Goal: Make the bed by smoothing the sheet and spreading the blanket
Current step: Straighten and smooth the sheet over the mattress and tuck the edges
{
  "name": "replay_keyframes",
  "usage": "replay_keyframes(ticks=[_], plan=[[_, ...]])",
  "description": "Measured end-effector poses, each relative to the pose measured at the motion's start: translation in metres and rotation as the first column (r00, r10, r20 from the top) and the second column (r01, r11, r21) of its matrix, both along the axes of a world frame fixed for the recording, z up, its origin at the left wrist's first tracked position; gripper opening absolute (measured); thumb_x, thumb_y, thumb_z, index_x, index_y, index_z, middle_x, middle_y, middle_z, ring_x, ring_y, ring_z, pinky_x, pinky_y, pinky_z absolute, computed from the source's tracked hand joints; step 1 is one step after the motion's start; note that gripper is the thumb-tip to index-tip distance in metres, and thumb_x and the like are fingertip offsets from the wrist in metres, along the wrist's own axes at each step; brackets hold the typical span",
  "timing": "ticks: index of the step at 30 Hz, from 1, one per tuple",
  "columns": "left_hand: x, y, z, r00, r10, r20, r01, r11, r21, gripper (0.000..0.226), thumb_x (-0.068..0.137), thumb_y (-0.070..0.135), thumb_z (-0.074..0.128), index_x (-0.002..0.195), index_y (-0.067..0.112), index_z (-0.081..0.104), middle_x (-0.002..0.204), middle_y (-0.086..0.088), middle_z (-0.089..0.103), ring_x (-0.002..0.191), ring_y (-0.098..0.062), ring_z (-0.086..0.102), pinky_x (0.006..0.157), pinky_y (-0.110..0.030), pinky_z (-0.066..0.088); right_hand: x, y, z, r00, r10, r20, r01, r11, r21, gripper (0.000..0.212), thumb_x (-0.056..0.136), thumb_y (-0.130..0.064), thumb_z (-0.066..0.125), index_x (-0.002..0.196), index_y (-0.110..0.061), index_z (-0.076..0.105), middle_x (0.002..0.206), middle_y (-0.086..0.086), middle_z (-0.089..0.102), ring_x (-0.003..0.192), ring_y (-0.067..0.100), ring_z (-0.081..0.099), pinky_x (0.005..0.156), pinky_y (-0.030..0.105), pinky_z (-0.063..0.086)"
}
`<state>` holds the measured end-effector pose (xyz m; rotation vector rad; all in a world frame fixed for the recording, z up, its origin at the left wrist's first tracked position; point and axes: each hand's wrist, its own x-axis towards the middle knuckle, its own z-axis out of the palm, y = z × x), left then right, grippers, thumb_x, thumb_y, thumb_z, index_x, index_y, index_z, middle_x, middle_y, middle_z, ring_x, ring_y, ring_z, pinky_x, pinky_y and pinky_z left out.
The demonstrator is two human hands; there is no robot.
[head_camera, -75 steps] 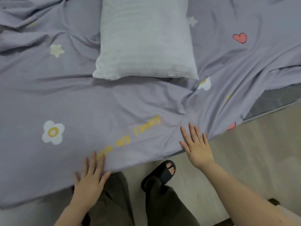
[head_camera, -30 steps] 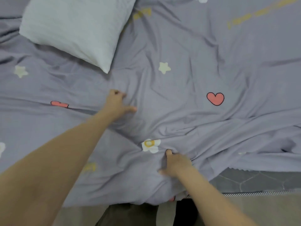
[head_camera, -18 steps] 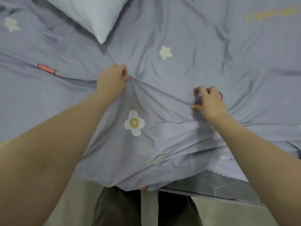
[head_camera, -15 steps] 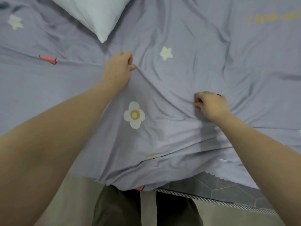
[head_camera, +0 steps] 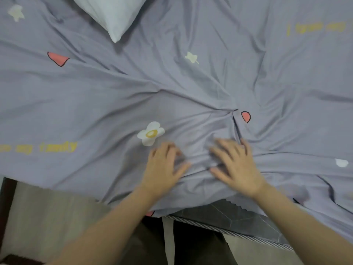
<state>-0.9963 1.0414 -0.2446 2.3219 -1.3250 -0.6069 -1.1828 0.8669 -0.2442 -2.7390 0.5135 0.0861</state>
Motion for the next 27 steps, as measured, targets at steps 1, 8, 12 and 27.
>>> replay_keyframes(ticks=[1,8,12,27], plan=[[-0.02,0.021,0.001,0.999,-0.054,0.001,0.054,0.996,0.065,0.048,0.08,0.065,0.055,0.096,0.02,0.057,0.105,0.0,0.055,0.095,-0.02,0.054,0.08,-0.034,0.038,-0.018,0.015,-0.004,0.995,0.098,0.001,-0.098,0.995,-0.018,0.059,0.088,-0.063,0.048,0.132,-0.024,0.054,0.134,0.003,0.046,0.12,0.026,0.045,0.102,0.051,0.03],[-0.08,0.106,-0.01,0.997,-0.071,-0.021,0.074,0.92,0.385,0.034,0.062,0.022,0.085,0.09,0.022,0.065,0.092,0.001,0.061,0.079,-0.024,0.063,0.059,-0.033,0.051,-0.121,0.054,-0.029,0.939,-0.169,-0.3,0.108,0.972,-0.21,0.058,0.08,-0.058,0.049,0.127,-0.025,0.048,0.125,0.009,0.045,0.11,0.034,0.05,0.093,0.052,0.033],[-0.079,0.103,-0.012,0.906,0.378,-0.189,-0.314,0.901,0.299,0.013,0.088,0.009,0.062,0.089,0.021,0.056,0.085,0.002,0.061,0.079,-0.022,0.058,0.066,-0.035,0.045,-0.131,0.04,-0.021,0.814,-0.54,-0.213,0.477,0.832,-0.285,0.058,0.071,-0.034,0.066,0.12,-0.01,0.047,0.122,0.017,0.045,0.109,0.034,0.043,0.094,0.047,0.025],[-0.121,0.16,0.035,0.971,0.223,-0.083,-0.225,0.974,-0.01,0.023,0.091,0.035,0.058,0.073,0.019,0.06,0.073,0.009,0.052,0.071,-0.014,0.051,0.07,-0.027,0.028,-0.213,0.076,0.067,0.882,-0.467,-0.059,0.467,0.884,-0.019,0.021,0.089,-0.022,0.065,0.069,-0.016,0.067,0.07,0.004,0.061,0.069,0.023,0.054,0.071,0.039,0.04]])
